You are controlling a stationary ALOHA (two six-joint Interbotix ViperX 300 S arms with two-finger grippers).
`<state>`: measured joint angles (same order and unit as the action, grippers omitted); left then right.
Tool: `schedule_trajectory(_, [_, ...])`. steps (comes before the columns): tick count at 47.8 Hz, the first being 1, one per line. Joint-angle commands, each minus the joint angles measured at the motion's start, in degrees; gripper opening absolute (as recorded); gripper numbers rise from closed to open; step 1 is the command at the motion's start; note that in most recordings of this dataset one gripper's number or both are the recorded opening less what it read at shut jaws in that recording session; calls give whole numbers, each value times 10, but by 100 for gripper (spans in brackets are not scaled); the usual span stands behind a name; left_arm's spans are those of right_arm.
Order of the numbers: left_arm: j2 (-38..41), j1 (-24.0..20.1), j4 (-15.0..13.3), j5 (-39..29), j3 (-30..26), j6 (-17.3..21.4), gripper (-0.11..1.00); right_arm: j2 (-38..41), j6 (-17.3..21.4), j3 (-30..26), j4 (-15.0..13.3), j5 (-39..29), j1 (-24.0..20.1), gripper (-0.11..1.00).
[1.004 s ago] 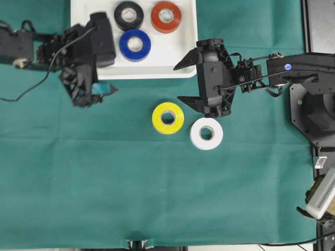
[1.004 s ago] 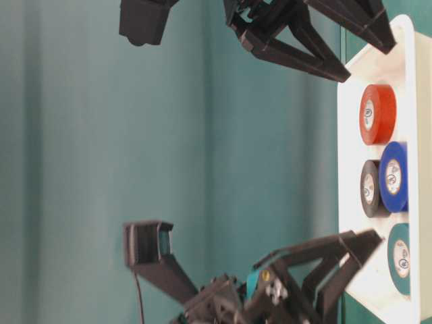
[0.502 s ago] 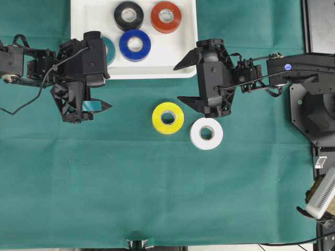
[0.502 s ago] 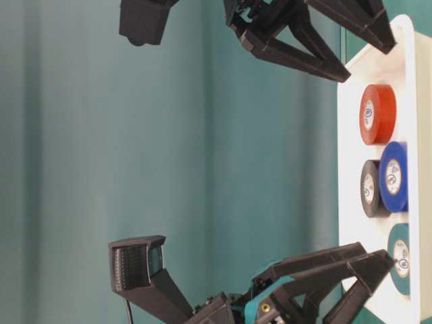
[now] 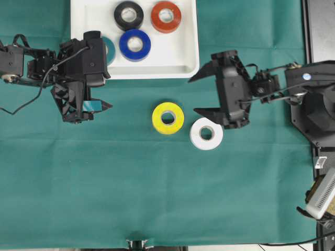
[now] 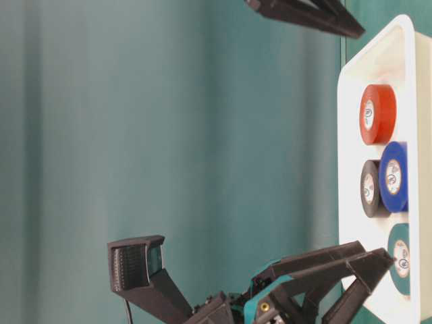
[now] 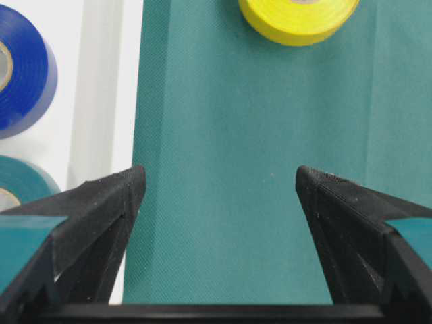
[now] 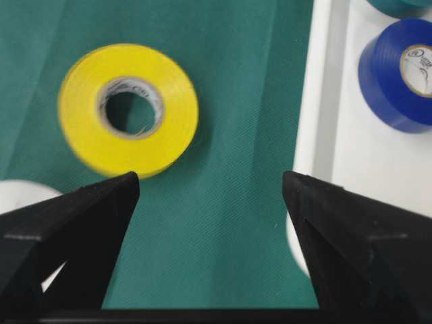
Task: Put the tape alternately from left to right into the white case.
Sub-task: 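Move the right gripper down into the white tape roll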
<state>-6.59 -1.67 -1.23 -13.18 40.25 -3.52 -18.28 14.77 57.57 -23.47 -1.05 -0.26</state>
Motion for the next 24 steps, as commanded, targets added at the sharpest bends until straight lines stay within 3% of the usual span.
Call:
schedule_trajectory(1, [-9, 1, -1, 4, -5, -1, 100, -27, 2, 6, 2, 4, -8, 78])
schedule_trajectory(24, [-9, 1, 0, 4, -5, 0, 100, -60, 3, 38, 2, 5, -43, 78])
